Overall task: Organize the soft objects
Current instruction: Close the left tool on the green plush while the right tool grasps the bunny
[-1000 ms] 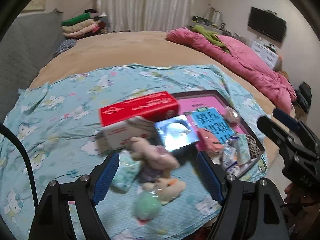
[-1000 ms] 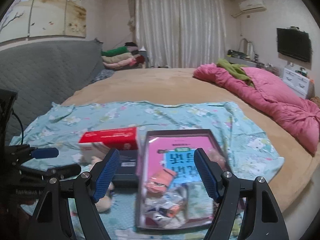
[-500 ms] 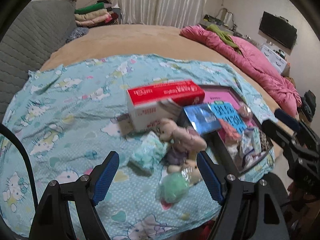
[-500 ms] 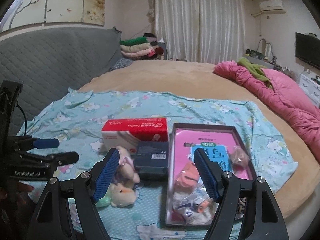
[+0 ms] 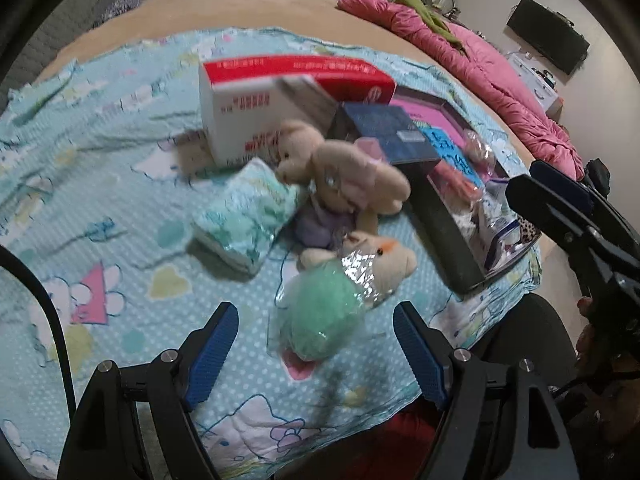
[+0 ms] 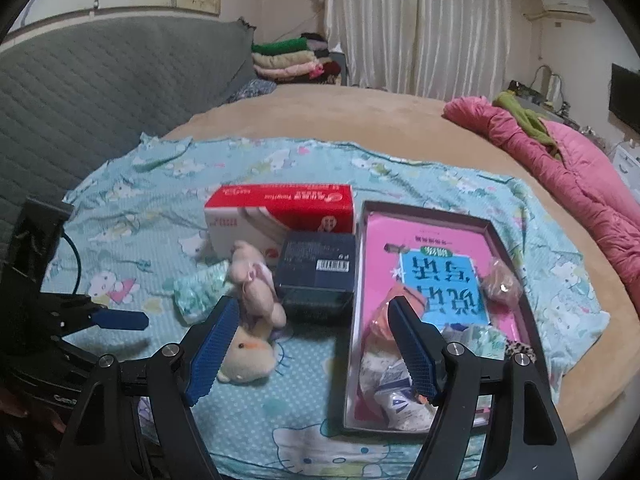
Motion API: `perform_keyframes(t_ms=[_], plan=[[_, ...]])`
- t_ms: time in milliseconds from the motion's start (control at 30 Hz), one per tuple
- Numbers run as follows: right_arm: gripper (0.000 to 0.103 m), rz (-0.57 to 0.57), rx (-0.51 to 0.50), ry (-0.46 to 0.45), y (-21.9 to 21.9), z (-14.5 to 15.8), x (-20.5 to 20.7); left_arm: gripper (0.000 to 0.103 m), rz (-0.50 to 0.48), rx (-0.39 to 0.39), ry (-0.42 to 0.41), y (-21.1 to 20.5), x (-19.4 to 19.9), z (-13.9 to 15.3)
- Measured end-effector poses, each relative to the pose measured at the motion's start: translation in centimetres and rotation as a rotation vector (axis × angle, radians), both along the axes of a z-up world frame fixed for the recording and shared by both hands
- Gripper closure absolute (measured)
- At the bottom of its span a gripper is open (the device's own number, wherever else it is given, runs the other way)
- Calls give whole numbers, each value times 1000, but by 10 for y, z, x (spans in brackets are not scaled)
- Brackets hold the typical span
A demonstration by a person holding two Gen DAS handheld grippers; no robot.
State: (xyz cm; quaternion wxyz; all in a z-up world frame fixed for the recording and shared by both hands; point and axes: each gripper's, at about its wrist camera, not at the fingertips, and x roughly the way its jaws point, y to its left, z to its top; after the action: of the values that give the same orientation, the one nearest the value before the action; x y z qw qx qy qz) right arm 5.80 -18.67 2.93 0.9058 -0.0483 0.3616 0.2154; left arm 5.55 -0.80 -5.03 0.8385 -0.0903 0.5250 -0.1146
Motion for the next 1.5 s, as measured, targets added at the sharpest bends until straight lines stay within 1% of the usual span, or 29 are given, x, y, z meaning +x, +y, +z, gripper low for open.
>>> perform_keyframes(t_ms=[100,267,433,533,567,633,667,733,867,1033,1067,1133,1167,1200,1233,1267,1300,1367,1500], plan=[[25,19,14,25,5,-6,5,24,-8,-10,1,-1,1,-6],[25,58,10,64,21,-18,16,26,-21,-37,-8,-3,4,-13],[25,91,45,147,31,-30,25,39,-46,-78,-2,-2,9,-19],[25,99,61,192,36,-36,29,49,-72,-82,11,-6,14,-25],[25,100,66,211,37,-39,30,55,-80,-75,13,-7,15,-26],[25,103,80,245,39,-44,32,56,-90,-76,15,-7,15,-27],[25,100,80,260,40,-47,33,58,-94,-82,13,-6,15,-26],[25,100,72,284,44,-54,36,58,-91,-73,16,0,11,-25],[25,115,33,299,55,-63,37,58,-57,-100,15,17,8,-23],[25,122,-13,322,70,-80,39,58,-16,-129,-5,34,7,-18],[26,126,-29,324,74,-84,40,58,-12,-131,-8,35,7,-17],[36,140,-44,332,81,-90,41,58,-11,-131,-11,36,6,-17],[39,148,-56,338,85,-93,42,58,-12,-132,-13,35,7,-17],[45,152,-74,339,89,-97,41,58,-15,-132,-15,35,6,-16],[49,152,-88,334,90,-99,40,58,-19,-133,-17,36,5,-16],[50,159,-87,329,90,-100,39,58,-22,-131,-22,35,5,-15],[53,166,-79,325,88,-99,39,58,-24,-129,-25,37,3,-15],[56,181,-71,320,83,-95,36,58,-23,-125,-27,36,3,-14],[56,212,-53,324,74,-85,21,58,-12,-124,-31,37,1,-13]])
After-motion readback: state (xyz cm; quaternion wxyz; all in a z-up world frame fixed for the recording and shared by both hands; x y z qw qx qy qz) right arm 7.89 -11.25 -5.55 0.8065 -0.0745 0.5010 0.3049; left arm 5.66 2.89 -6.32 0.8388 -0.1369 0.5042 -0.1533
